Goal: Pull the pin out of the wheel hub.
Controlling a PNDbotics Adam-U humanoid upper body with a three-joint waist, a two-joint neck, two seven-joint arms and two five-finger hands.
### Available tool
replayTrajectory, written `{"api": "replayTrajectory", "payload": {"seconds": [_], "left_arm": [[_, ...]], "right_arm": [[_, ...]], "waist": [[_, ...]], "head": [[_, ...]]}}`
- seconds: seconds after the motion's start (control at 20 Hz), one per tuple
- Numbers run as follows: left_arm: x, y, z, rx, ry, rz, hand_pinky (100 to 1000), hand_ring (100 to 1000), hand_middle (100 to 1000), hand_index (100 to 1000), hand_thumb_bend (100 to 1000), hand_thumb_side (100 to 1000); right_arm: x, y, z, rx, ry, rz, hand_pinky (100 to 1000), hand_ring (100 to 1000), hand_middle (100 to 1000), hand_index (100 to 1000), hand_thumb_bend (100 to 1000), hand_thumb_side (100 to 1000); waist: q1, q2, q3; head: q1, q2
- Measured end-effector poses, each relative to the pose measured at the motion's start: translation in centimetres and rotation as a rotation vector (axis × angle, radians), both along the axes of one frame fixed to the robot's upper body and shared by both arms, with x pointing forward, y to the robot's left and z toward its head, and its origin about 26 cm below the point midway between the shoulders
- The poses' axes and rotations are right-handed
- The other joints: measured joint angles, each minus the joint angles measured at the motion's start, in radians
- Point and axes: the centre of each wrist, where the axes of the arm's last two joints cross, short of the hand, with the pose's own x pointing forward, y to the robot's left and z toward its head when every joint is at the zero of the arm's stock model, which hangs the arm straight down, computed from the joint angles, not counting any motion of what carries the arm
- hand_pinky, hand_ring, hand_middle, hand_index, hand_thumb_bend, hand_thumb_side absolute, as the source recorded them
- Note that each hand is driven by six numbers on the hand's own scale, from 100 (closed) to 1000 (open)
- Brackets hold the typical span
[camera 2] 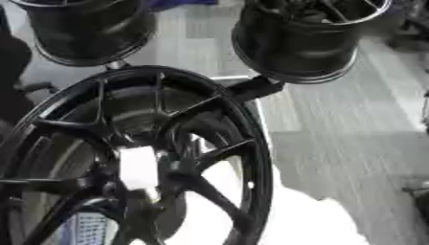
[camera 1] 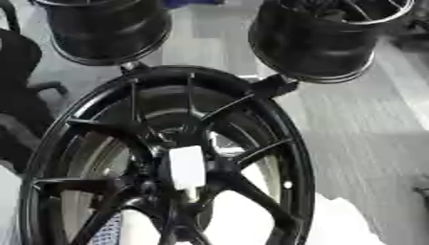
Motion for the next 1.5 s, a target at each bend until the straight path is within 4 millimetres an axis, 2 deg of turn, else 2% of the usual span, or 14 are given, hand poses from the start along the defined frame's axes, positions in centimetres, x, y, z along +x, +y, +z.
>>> {"api": "replayTrajectory", "payload": {"seconds": [0.6,0.85,1.0,1.2,1.5], "left_arm": [[0.0,-0.1,-0.1,0.009,0.002,-0.009,789,639,412,813,100,563],[0.1,-0.4,0.6,0.043,-0.018,-0.027,795,654,420,815,100,596],[0.3,-1.2,1.9,0.144,-0.06,-0.065,805,682,443,821,100,526],[0.4,-2.9,4.5,0.361,-0.145,-0.147,824,738,507,829,100,364],[0.1,-5.7,7.3,0.704,-0.256,-0.257,829,765,580,800,100,283]], "right_arm": [[0.0,0.1,-0.1,0.008,-0.002,0.0,788,776,685,792,100,149],[0.0,0.1,-0.1,0.008,-0.002,0.0,787,776,684,792,100,152],[0.0,0.1,-0.1,0.008,-0.001,0.0,787,776,684,792,100,151],[-0.1,0.0,-0.3,0.009,0.007,-0.001,787,775,683,792,100,152],[-0.1,0.1,-0.4,0.015,0.023,0.01,787,774,682,792,100,162]], "waist": [[-0.001,-0.003,-0.001],[0.001,-0.009,-0.001],[0.007,-0.02,-0.001],[0.019,-0.043,-0.018],[0.026,-0.056,-0.039]], "head": [[0.0,0.0],[0.0,0.003],[0.0,0.012],[0.001,0.034],[0.005,0.046]]}}
